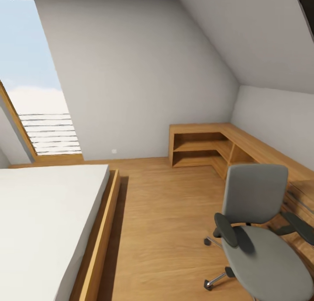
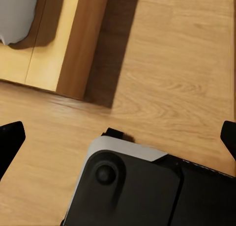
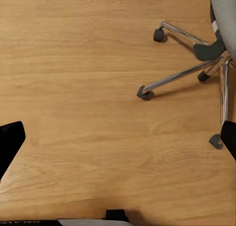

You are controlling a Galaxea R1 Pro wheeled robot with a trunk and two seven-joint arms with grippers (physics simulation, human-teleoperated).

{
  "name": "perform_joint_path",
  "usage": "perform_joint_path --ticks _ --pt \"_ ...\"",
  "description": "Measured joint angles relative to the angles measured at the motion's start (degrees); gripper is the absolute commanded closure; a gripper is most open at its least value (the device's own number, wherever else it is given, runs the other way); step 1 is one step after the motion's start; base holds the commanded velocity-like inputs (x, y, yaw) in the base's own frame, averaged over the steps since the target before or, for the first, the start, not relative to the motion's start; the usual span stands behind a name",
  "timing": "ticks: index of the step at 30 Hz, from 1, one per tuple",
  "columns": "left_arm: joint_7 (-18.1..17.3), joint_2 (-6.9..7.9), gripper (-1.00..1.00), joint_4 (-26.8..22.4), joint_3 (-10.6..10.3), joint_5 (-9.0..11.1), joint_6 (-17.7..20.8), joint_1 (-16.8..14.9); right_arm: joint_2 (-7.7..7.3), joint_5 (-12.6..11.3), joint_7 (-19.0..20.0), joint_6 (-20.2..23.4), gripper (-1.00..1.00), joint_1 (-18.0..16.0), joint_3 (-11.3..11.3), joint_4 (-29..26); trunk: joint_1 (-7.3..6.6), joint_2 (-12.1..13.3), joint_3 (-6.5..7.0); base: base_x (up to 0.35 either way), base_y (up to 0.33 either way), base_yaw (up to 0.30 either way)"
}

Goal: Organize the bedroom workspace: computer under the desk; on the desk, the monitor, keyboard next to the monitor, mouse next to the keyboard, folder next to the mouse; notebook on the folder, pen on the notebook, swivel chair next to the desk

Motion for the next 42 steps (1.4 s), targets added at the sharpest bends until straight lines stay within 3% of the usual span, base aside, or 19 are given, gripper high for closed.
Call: perform_joint_path --ticks 9,14,42 --pt "0.2 -0.30 -1.00 -0.1 0.0 0.0 -1.1 0.0 0.92 0.0 2.0 0.1 -1.00 -0.2 0.1 0.5 0.02 0.0 0.02 0.109 0.000 0.000" --pt "0.2 -0.34 -1.00 -0.1 -0.2 0.0 -1.1 0.0 1.16 0.1 0.7 0.1 -1.00 -0.2 0.2 0.5 0.00 0.0 0.02 0.216 0.000 0.000" --pt "0.1 -0.21 -1.00 -0.1 -0.3 -0.1 -2.1 0.0 1.38 0.1 0.1 0.0 -1.00 -0.2 0.2 0.5 0.00 0.0 0.02 0.319 0.000 0.000"
